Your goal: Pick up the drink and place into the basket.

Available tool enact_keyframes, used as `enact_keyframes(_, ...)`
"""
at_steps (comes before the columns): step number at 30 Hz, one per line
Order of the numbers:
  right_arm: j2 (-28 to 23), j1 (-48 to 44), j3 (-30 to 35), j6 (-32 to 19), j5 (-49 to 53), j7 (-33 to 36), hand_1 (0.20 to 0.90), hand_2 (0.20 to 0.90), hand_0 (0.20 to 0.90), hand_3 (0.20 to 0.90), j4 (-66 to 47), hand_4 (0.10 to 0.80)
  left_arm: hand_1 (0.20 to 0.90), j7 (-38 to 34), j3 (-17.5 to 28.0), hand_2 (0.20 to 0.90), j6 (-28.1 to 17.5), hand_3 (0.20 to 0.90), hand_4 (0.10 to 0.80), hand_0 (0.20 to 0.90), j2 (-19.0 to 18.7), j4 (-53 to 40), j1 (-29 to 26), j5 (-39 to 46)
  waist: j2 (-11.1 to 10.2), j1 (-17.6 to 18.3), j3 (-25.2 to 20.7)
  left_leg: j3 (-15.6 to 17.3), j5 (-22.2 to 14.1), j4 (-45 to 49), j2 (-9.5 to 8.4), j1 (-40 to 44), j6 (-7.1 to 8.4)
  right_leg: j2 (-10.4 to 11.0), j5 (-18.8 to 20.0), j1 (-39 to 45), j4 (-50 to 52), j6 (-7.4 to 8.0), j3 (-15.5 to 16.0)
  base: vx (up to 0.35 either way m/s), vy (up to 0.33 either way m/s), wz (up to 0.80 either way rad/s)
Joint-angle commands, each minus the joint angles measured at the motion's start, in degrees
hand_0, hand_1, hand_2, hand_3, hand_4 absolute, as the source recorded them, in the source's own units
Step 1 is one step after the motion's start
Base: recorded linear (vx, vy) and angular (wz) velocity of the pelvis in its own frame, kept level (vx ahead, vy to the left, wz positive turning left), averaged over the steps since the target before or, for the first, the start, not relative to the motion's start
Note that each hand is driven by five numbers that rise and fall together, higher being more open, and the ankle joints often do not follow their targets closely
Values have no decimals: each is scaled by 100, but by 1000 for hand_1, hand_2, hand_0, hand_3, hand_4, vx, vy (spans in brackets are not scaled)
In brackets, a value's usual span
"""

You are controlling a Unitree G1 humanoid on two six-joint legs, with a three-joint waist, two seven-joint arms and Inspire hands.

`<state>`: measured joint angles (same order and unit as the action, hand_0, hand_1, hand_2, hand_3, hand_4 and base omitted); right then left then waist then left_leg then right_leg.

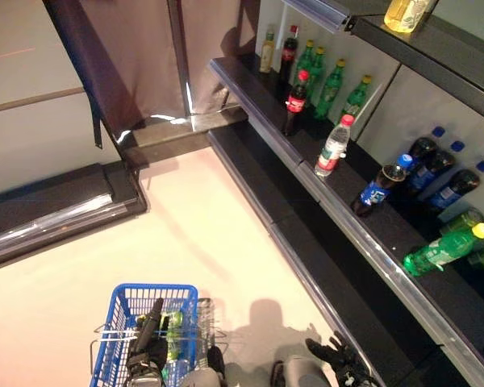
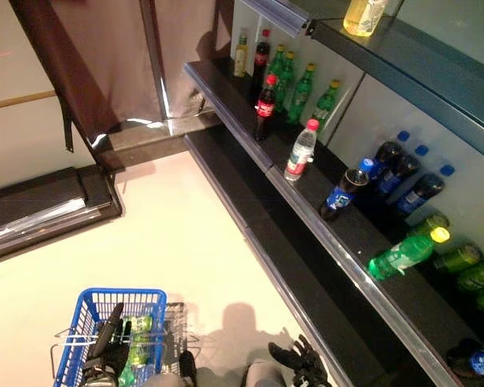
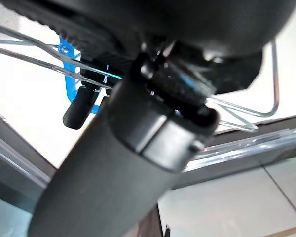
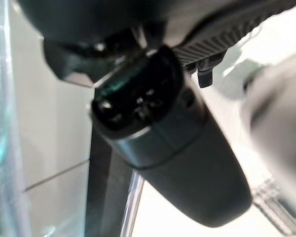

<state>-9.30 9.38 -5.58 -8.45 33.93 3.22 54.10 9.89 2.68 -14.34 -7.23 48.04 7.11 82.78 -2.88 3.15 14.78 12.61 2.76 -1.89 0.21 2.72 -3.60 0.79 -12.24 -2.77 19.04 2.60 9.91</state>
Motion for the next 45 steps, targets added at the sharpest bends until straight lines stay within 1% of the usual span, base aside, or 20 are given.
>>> enact_keyframes(1,-375,32,147,-423,219,-62,900,900,900,900,63,800,300,860,-145,300,-538,200,100,300,-126,-980,-534,-460,-93,98,-401,16,-850,746,-527,124,262,-48,1669,266,-2051,192,-263,455,85,71)
enact_keyframes(2,-361,-67,183,-401,266,-92,900,900,900,900,223,800,300,988,-99,300,-503,200,100,300,-107,-825,-552,-459,-112,135,-374,64,-971,770,-580,195,258,28,2000,-40,-2138,308,-133,367,51,52)
enact_keyframes(5,-322,-178,246,-290,179,-108,900,900,900,900,463,800,300,1161,-44,300,-468,200,100,300,-96,-626,-547,-385,-108,222,-340,175,-1228,868,-610,386,215,104,2223,-460,-2010,409,99,385,53,24)
enact_keyframes(8,-263,-164,315,-270,129,-118,900,900,900,900,811,800,300,1267,-85,300,-433,200,100,300,-46,-383,-611,-441,-73,375,-405,112,-1510,1312,-685,586,153,40,2141,-584,-1699,258,110,545,66,8)
enact_keyframes(10,-271,-100,333,-52,47,88,900,900,900,900,950,800,300,1078,-244,300,-512,200,100,300,101,-236,-710,-516,58,583,-545,-61,-476,2695,-438,623,621,-274,1778,-395,-1508,-118,-79,610,8,23)
enact_keyframes(12,-353,-48,230,-114,-679,129,900,900,900,900,1003,800,300,1237,-302,300,-575,200,100,300,149,-214,-752,-312,-47,613,-578,16,112,4064,-373,244,907,-195,1590,-194,-1470,-345,22,508,-27,44)
enact_keyframes(13,-436,-42,151,-151,-876,123,900,900,900,900,1018,800,300,1182,-295,300,-571,200,100,300,170,-260,-749,-317,-65,565,-554,20,284,4655,-317,-2,1007,-196,1500,-40,-1453,-433,41,353,-14,57)
enact_keyframes(15,-548,-60,-2,-91,-899,97,900,900,900,900,949,800,300,1071,-271,300,-567,200,100,300,159,-354,-759,-305,-145,407,-472,-79,290,4945,-194,-754,901,-177,1366,172,-1354,-462,-142,372,71,62)
enact_keyframes(16,-598,-114,-87,-87,-691,26,900,900,900,900,972,800,300,1100,-267,300,-542,200,100,300,104,-412,-748,-190,-194,272,-389,-227,174,4725,-85,-1187,740,-197,1255,282,-1259,-461,-416,382,98,35)
enact_keyframes(17,-596,-116,-88,-88,-690,24,900,900,900,900,974,800,300,1100,-267,300,-542,200,100,300,102,-412,-750,-189,-206,270,-401,-218,190,4708,-96,-1195,737,-185,1258,266,-1258,-459,-422,331,148,-48)
enact_keyframes(19,-664,-304,-99,-156,-644,-129,900,900,900,900,1098,800,300,1144,-246,300,-520,200,100,300,13,-498,-709,-131,-173,53,-265,-621,111,3043,260,-1287,569,-272,1024,473,-1171,-386,-921,484,320,-103)
enact_keyframes(21,-714,-420,-103,-173,-585,-182,900,900,900,900,1160,800,300,1291,-168,300,-476,200,100,300,-11,-490,-579,-105,-134,-78,-243,-1138,182,1577,585,-1112,596,-283,848,593,-1103,-247,-1343,568,436,-104)
enact_keyframes(22,-735,-452,-102,-186,-571,-235,900,900,900,900,1199,800,300,1344,-137,300,-503,200,100,300,-17,-475,-501,-77,-87,-177,-254,-1668,321,667,741,-1090,655,-318,742,667,-1045,-200,-1641,557,436,-144)
enact_keyframes(25,-649,-531,-44,-221,-593,-314,900,900,900,900,1192,800,300,1264,-40,300,-652,200,100,300,151,-425,-384,-354,-7,-316,-363,-2148,142,718,584,-1009,688,-58,441,763,-756,49,-2006,426,424,-127)
enact_keyframes(28,-553,-477,24,-198,-736,-192,900,900,900,900,1105,800,300,1130,-45,300,-650,200,100,300,71,-322,-502,-532,55,-199,-399,-1889,-95,1009,447,-947,660,236,485,600,-429,198,-1825,340,435,-109)
enact_keyframes(29,-456,-330,16,-215,-759,-228,900,900,900,900,1053,800,300,1052,-91,300,-710,200,100,300,-185,-266,-649,-528,146,-103,-425,-1555,-264,795,281,-580,543,465,666,310,-259,310,-1337,296,386,-85)
enact_keyframes(33,-435,-254,-218,-380,-1300,-285,900,900,900,900,660,800,300,1068,125,300,-690,200,100,300,-379,-401,-526,-614,269,-176,-451,-908,-284,399,368,-159,552,628,950,24,-366,453,-444,155,204,-126)
enact_keyframes(38,-394,-267,-310,-124,-1167,-222,900,900,900,900,387,800,300,992,234,300,-612,200,100,300,-462,-406,-439,-597,235,-257,-543,-59,-372,306,362,-16,598,670,1055,168,-1052,396,452,72,40,-89)
enact_keyframes(43,-430,-271,-379,-219,-1499,-331,900,900,900,900,547,800,300,1102,298,300,-585,200,100,300,-336,-276,-340,-603,127,-257,-671,207,-416,356,322,31,656,576,1391,371,-1818,334,499,115,-106,-49)
enact_keyframes(45,-489,-302,-477,-211,-1738,-391,900,900,900,900,542,800,300,975,218,300,-622,200,100,300,-304,-186,-382,-621,86,-207,-691,234,-439,513,414,-7,707,449,1362,442,-1886,245,297,172,-266,-95)
